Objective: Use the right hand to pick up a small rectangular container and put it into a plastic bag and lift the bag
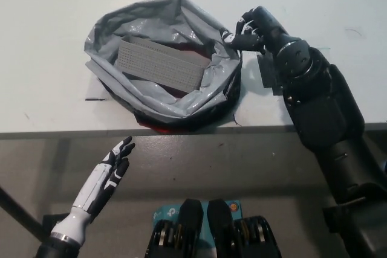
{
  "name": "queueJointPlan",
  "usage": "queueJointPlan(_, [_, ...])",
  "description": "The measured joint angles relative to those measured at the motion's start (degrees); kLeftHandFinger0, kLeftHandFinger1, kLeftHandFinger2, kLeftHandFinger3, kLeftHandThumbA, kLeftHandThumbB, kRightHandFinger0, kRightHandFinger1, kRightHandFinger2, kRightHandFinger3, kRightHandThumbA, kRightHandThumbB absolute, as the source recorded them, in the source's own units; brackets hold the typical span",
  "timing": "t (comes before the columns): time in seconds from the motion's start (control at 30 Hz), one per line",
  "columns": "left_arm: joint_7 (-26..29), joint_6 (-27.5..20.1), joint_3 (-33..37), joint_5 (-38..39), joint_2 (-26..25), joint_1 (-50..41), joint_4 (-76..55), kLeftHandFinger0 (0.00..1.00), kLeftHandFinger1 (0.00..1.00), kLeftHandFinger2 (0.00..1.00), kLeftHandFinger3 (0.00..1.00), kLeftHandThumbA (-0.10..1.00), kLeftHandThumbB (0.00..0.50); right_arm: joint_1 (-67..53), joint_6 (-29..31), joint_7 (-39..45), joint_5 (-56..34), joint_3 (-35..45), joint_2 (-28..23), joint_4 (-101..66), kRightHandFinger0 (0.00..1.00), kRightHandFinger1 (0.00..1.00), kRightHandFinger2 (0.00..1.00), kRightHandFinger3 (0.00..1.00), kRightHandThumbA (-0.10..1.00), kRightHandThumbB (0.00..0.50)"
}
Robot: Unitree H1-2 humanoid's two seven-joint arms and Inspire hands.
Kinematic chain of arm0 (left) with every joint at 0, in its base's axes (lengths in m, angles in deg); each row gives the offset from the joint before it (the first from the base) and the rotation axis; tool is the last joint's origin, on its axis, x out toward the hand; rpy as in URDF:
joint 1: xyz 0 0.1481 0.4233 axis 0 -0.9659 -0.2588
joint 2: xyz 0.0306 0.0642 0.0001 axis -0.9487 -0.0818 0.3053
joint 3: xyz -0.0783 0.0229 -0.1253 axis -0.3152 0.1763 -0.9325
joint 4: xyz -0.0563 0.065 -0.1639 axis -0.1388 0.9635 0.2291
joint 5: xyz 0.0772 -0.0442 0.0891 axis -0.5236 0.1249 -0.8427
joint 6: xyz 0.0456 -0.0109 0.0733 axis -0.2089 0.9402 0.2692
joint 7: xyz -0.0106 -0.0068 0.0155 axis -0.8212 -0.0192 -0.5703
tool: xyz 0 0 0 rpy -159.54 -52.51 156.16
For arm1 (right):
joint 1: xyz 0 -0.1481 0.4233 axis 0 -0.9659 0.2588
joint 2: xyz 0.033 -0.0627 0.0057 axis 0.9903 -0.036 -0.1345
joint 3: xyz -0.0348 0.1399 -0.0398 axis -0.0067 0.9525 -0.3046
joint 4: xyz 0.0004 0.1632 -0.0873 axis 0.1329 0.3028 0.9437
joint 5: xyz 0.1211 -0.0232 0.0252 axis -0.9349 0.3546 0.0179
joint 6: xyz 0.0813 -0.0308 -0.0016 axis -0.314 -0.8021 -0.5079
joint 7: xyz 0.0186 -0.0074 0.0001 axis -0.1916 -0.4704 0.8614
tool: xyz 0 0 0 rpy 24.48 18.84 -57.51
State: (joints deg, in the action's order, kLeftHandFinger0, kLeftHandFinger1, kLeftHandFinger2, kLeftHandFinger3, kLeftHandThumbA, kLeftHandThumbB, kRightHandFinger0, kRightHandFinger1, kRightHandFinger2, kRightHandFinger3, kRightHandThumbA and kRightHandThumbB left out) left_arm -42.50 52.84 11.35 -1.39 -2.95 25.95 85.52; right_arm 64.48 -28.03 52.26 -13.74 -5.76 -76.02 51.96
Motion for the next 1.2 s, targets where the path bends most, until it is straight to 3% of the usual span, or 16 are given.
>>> queueJointPlan(0.03, [0.00,0.00,0.00,0.01,0.00,0.00,0.00,1.00,1.00,1.00,1.00,1.00,0.500,0.24,0.00,0.00,-1.12,1.23,0.44,0.27,0.00,0.27,0.51,0.40,0.21,0.304])
queueJointPlan(0.1, [0.00,0.00,-0.01,0.01,0.00,0.00,0.03,1.00,1.00,1.00,1.00,1.00,0.500,1.07,-0.03,-0.11,-3.30,5.58,2.30,1.71,0.00,0.36,0.70,0.66,0.03,0.284])
queueJointPlan(0.17, [0.00,0.01,0.01,0.00,0.02,0.00,0.04,1.00,1.00,1.00,1.00,1.00,0.500,1.72,-0.04,-0.31,-5.20,9.33,4.08,2.51,0.00,0.36,0.74,0.84,-0.03,0.279])
queueJointPlan(0.2, [0.01,0.02,0.01,0.00,0.03,0.00,0.04,1.00,1.00,1.00,1.00,1.00,0.500,1.96,-0.04,-0.44,-6.24,11.14,5.01,2.87,0.00,0.34,0.75,0.78,-0.07,0.260])
queueJointPlan(0.23, [0.01,0.02,0.01,-0.02,0.03,-0.01,0.04,1.00,1.00,1.00,1.00,1.00,0.500,2.20,-0.04,-0.64,-7.28,13.11,5.98,3.28,0.00,0.28,0.71,0.37,-0.09,0.249])
queueJointPlan(0.3, [0.01,0.04,0.01,-0.02,0.03,-0.02,0.05,1.00,1.00,1.00,1.00,1.00,0.500,2.53,-0.04,-0.92,-9.51,16.73,7.80,4.20,0.00,0.28,0.73,0.19,-0.10,0.262])
queueJointPlan(0.37, [0.01,0.05,0.01,-0.03,0.03,-0.02,0.08,1.00,1.00,1.00,1.00,1.00,0.500,2.82,-0.05,-1.04,-12.42,19.96,9.34,5.58,0.00,0.28,0.73,0.13,-0.10,0.249])
queueJointPlan(0.5, [0.01,0.05,0.01,-0.03,0.03,-0.02,0.15,1.00,1.00,1.00,1.00,1.00,0.500,2.98,-0.07,-1.40,-16.01,23.87,10.90,7.26,0.00,0.17,0.58,0.31,-0.10,0.206])
queueJointPlan(0.53, [0.01,0.05,0.01,-0.03,0.03,-0.02,0.16,1.00,1.00,1.00,1.00,1.00,0.500,3.01,-0.07,-1.52,-16.82,24.65,11.21,7.63,0.00,0.13,0.56,0.52,-0.10,0.190])
queueJointPlan(0.6, [0.01,0.05,0.01,-0.03,0.03,-0.02,0.21,1.00,1.00,1.00,1.00,1.00,0.500,3.13,-0.08,-1.74,-18.99,26.75,11.95,8.53,0.00,0.11,0.54,0.69,-0.10,0.219])
queueJointPlan(0.7, [0.01,0.06,0.01,-0.03,0.04,-0.02,0.43,1.00,1.00,1.00,1.00,1.00,0.500,3.54,-0.12,-2.28,-22.83,29.99,12.99,10.03,0.00,0.03,0.47,0.60,-0.10,0.227])
queueJointPlan(0.77, [0.01,0.06,0.01,-0.03,0.04,-0.02,0.50,1.00,1.00,1.00,1.00,1.00,0.500,3.73,-0.17,-2.71,-24.56,31.26,13.43,10.25,0.00,0.00,0.46,0.44,-0.10,0.224])
queueJointPlan(0.83, [0.01,0.07,0.01,-0.03,0.04,-0.02,0.63,1.00,1.00,1.00,1.00,1.00,0.500,4.08,-0.20,-3.19,-26.35,32.68,13.87,10.41,0.00,0.01,0.48,0.48,-0.10,0.215])
queueJointPlan(1.0, [0.01,0.07,0.01,-0.03,0.04,-0.02,1.08,0.99,1.00,1.00,1.00,1.00,0.500,5.58,-0.27,-4.75,-31.03,35.39,14.52,10.45,0.00,0.00,0.48,0.26,-0.10,0.221])
queueJointPlan(1.07, [0.01,0.07,0.01,-0.02,0.03,-0.01,1.20,0.96,1.00,1.00,1.00,1.00,0.500,6.84,-0.35,-5.68,-33.39,35.91,15.09,9.77,0.00,0.02,0.48,0.13,-0.10,0.229])
queueJointPlan(1.2, [-0.11,0.07,0.00,0.18,0.00,0.17,1.19,0.91,1.00,1.00,1.00,1.00,0.500,9.87,-0.45,-7.23,-36.36,35.13,16.30,5.82,0.00,0.20,0.58,0.14,-0.10,0.198])
